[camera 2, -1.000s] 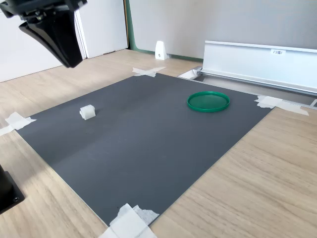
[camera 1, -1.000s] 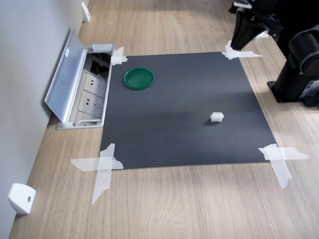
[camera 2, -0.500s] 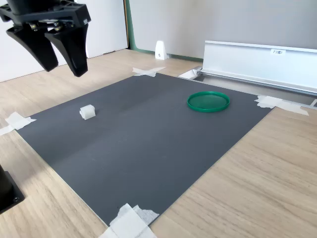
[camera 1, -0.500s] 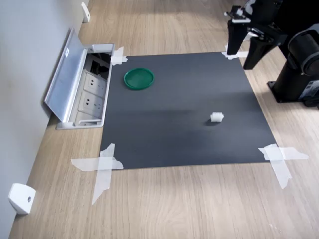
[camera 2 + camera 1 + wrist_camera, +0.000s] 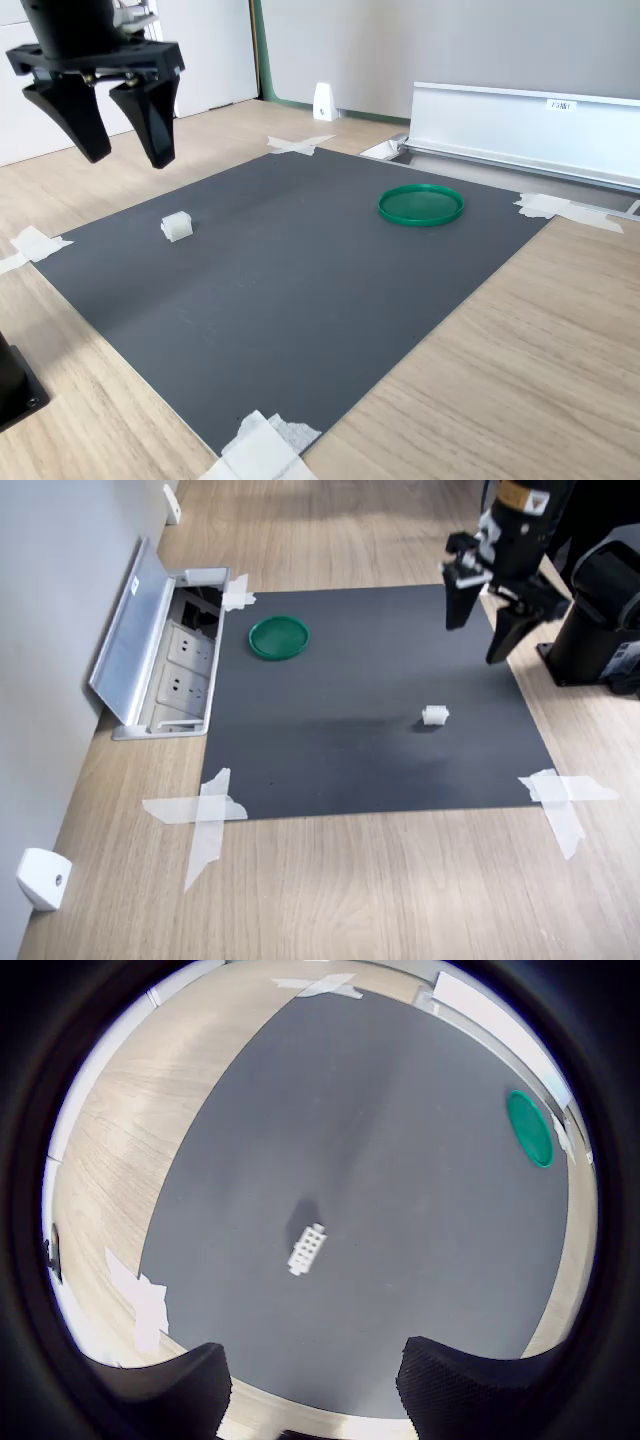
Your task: Grasp a white terminal and put it on the green lid.
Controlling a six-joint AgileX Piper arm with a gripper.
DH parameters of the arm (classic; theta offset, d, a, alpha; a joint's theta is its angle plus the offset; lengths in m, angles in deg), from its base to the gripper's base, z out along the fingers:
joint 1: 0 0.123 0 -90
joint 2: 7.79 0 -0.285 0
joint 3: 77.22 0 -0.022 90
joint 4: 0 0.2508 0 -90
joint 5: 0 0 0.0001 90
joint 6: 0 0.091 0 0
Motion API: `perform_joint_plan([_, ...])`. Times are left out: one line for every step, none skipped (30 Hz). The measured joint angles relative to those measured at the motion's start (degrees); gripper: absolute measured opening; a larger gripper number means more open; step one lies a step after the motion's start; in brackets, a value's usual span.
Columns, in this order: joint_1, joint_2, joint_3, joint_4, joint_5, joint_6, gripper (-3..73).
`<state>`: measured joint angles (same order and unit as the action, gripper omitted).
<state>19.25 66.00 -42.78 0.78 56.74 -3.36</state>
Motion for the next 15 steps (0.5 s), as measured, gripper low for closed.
perform_joint_plan([0.7, 1.2, 0.0, -0.1, -0.8, 1.1, 71.3])
perform_joint_plan([1.3, 2.1, 0.0, -0.2, -1.6, 1.9, 71.3])
perform_joint_plan([1.9, 3.2, 0.0, -0.2, -2.5, 2.9, 71.3])
perform_joint_plan([2.4, 4.3, 0.0, -0.2, -3.4, 3.4, 71.3])
perform_joint_plan([2.9, 5.3, -0.1, -0.2, -4.2, 4.2, 71.3])
perform_joint_plan([3.3, 6.3, -0.1, -0.2, -5.0, 4.6, 71.3])
perform_joint_plan([3.6, 7.3, -0.1, -0.2, -5.8, 4.9, 71.3])
perform_joint_plan([4.0, 8.2, -0.1, -0.2, -6.6, 5.2, 71.3])
perform_joint_plan([4.2, 8.9, -0.2, -0.2, -7.3, 5.5, 71.3])
perform_joint_plan([4.3, 9.8, -0.2, -0.2, -8.0, 5.9, 71.3])
perform_joint_plan([4.4, 10.7, -0.2, -0.2, -8.6, 6.2, 71.3])
perform_joint_plan([4.5, 11.5, -0.2, -0.2, -9.1, 6.4, 71.3])
perform_joint_plan([4.5, 12.1, -0.2, -0.2, -9.6, 6.5, 71.3])
perform_joint_plan([4.5, 12.8, -0.2, -0.2, -10.2, 6.7, 71.3])
perform_joint_plan([4.5, 13.6, -0.2, -0.2, -10.7, 6.8, 71.2])
